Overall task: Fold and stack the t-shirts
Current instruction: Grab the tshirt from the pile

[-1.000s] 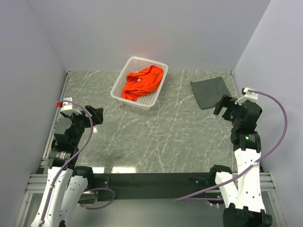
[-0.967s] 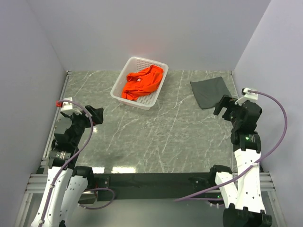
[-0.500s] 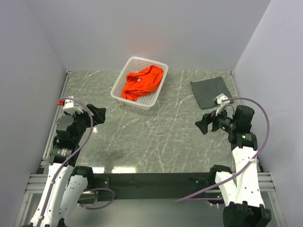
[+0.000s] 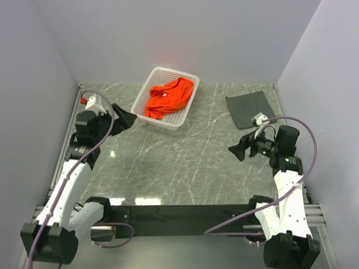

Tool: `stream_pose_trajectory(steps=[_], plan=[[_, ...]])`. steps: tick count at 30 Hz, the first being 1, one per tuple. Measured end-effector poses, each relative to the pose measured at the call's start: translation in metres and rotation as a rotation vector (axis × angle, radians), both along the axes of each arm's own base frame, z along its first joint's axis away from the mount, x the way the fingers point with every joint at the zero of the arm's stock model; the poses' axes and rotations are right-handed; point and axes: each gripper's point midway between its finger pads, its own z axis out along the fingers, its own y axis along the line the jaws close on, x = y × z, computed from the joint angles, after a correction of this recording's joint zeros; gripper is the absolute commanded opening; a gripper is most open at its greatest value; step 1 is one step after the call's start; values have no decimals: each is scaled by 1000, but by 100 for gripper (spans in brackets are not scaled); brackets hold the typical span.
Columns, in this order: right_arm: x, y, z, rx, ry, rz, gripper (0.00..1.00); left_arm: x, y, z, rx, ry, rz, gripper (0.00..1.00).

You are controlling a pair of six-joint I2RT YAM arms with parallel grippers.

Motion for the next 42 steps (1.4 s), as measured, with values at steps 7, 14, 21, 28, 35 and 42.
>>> stream_pose_trajectory(steps=[7, 14, 21, 28, 35, 42], plan=[[2, -3, 0, -9, -3, -14, 100, 35, -33, 9, -11, 36, -81, 99], [2, -4, 0, -17, -8, -23, 99, 91, -85, 3, 42, 103, -131, 99], [3, -6, -1, -24, -5, -34, 99, 159, -118, -39, 151, 215, -78, 93], [4, -8, -2, -33, -8, -38, 99, 224, -145, -99, 230, 306, -75, 86], [5, -10, -3, -43, -5, -49, 99, 252, -159, -155, 273, 375, -91, 82], [6, -11, -5, -43, 1, -54, 99, 254, -167, -188, 276, 423, -127, 5]])
